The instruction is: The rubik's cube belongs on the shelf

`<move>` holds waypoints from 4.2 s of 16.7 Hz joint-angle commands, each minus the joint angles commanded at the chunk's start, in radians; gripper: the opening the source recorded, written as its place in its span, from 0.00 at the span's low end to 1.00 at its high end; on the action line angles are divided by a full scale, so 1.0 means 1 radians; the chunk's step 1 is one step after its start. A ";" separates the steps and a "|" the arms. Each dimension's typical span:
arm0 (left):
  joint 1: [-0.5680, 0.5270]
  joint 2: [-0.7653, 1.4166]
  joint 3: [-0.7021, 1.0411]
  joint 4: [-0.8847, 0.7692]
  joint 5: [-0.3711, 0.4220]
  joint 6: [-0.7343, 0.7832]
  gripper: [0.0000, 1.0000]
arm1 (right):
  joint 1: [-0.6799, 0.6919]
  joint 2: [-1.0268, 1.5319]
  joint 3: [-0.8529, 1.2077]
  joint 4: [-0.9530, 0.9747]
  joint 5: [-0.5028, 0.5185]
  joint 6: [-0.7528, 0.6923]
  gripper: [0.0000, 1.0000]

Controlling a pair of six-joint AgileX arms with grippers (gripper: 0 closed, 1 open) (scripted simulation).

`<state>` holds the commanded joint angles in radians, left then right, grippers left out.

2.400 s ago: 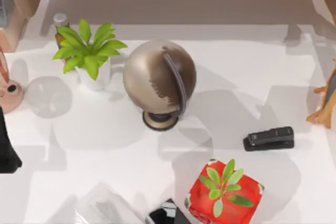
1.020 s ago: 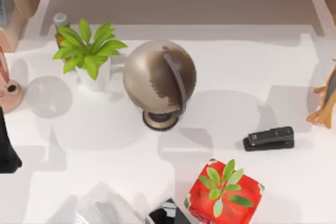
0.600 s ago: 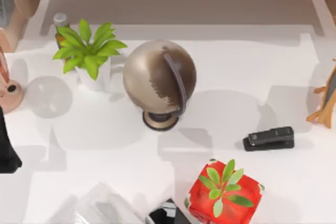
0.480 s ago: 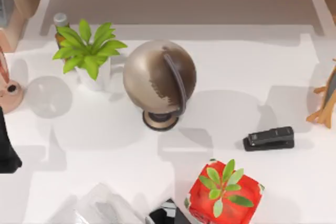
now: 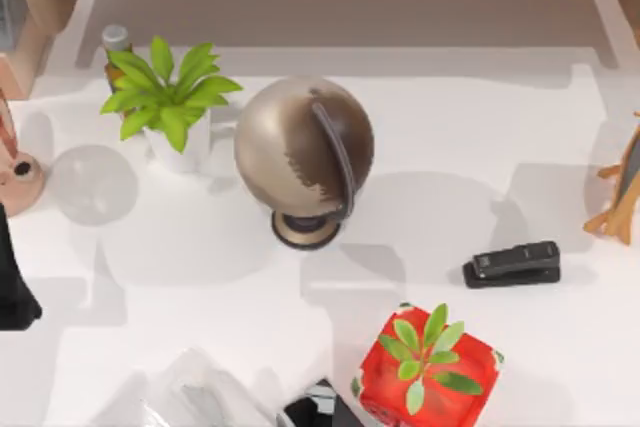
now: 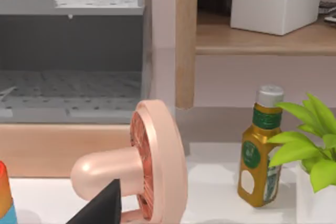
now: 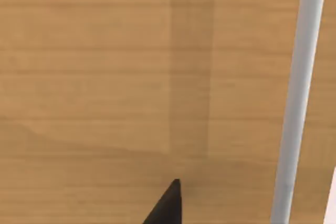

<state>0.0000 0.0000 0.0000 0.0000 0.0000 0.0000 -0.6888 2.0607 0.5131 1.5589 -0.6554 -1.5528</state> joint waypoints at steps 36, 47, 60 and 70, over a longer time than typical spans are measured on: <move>0.000 0.000 0.000 0.000 0.000 0.000 1.00 | 0.171 0.151 0.383 -0.234 0.170 -0.002 0.00; 0.000 0.000 0.000 0.000 0.000 0.000 1.00 | 0.215 0.211 0.527 -0.318 0.208 -0.002 0.00; 0.000 0.000 0.000 0.000 0.000 0.000 1.00 | 0.257 0.311 0.741 -0.446 0.267 0.001 0.15; 0.000 0.000 0.000 0.000 0.000 0.000 1.00 | 0.257 0.311 0.741 -0.446 0.267 0.001 0.90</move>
<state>0.0000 0.0000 0.0000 0.0000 0.0000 0.0000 -0.4313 2.3714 1.2538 1.1133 -0.3885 -1.5514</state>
